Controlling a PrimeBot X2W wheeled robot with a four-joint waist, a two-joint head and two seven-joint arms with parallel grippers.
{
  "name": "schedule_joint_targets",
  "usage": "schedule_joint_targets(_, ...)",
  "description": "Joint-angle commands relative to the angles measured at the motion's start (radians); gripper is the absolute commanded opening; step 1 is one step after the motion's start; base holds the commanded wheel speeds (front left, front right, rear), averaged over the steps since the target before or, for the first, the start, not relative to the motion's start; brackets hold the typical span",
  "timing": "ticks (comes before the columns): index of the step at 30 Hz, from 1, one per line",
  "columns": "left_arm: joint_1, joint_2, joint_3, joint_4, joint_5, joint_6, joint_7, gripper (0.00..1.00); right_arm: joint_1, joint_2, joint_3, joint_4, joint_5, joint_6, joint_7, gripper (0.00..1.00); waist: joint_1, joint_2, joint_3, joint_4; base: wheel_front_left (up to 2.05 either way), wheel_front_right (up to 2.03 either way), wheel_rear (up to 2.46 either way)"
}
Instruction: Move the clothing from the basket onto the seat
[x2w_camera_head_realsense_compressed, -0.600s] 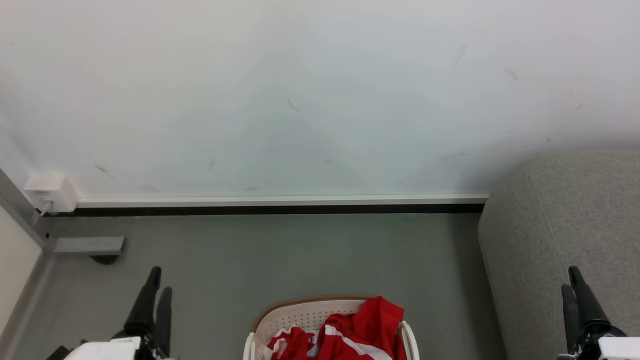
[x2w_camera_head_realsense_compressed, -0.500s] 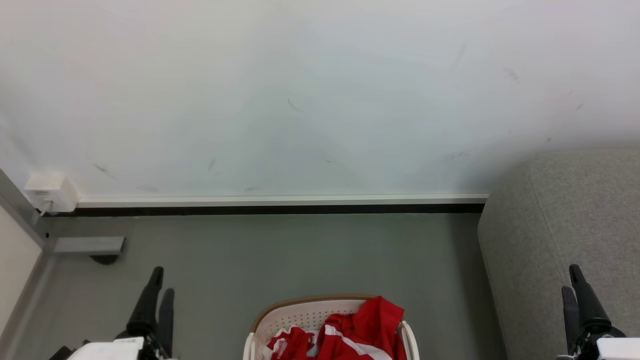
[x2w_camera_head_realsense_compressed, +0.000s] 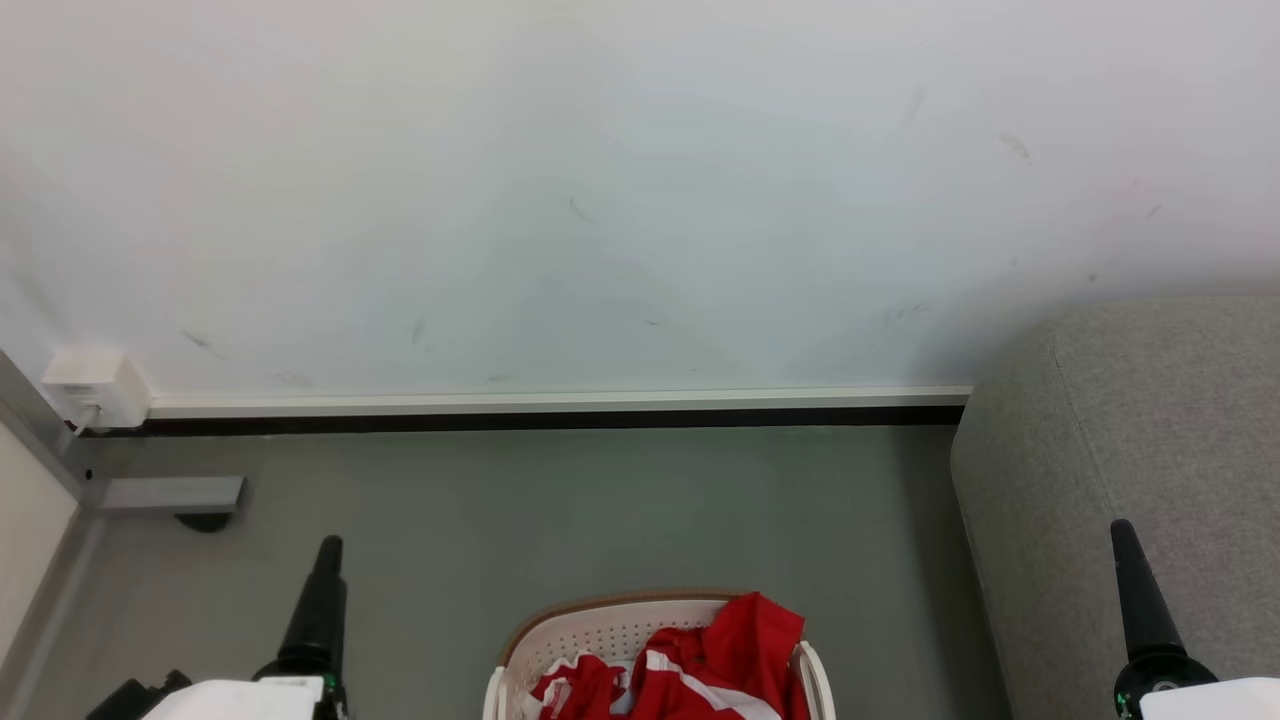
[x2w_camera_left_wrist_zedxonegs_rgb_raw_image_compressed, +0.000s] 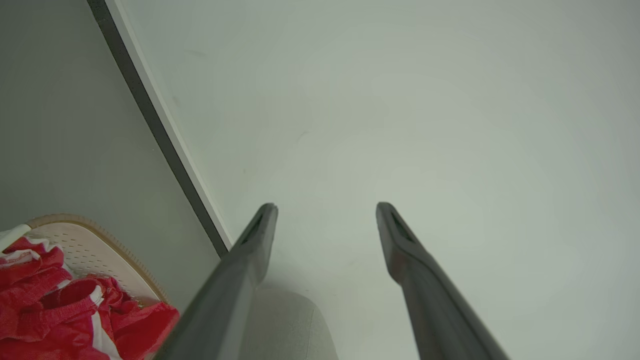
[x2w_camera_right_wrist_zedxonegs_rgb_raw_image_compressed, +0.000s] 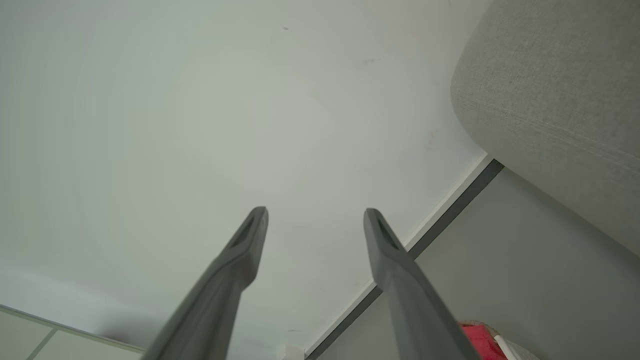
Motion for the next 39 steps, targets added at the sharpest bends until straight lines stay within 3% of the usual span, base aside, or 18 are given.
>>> schedule_joint_targets(1,-0.008,0.007,-0.004,-0.018,0.052,-0.002,-0.013,1.0,-0.008,-0.005,-0.01,-0.022,-0.069,0.0,-0.008,1.0,0.0,-0.0001,0.0,-0.001,0.0,0.0,0.0)
schedule_joint_targets(16,0.009,0.008,-0.041,-0.023,0.342,0.008,-0.072,1.0,0.01,0.007,-0.015,-0.036,-0.444,-0.001,-0.025,1.0,0.0,-0.0001,-0.003,-0.01,0.0,0.0,0.0)
schedule_joint_targets(39,0.031,0.01,-0.058,-0.041,0.694,0.01,-0.144,1.0,0.026,0.042,-0.033,-0.05,-0.823,-0.001,-0.045,1.0,0.0,-0.0001,-0.005,-0.019,0.0,0.0,0.0)
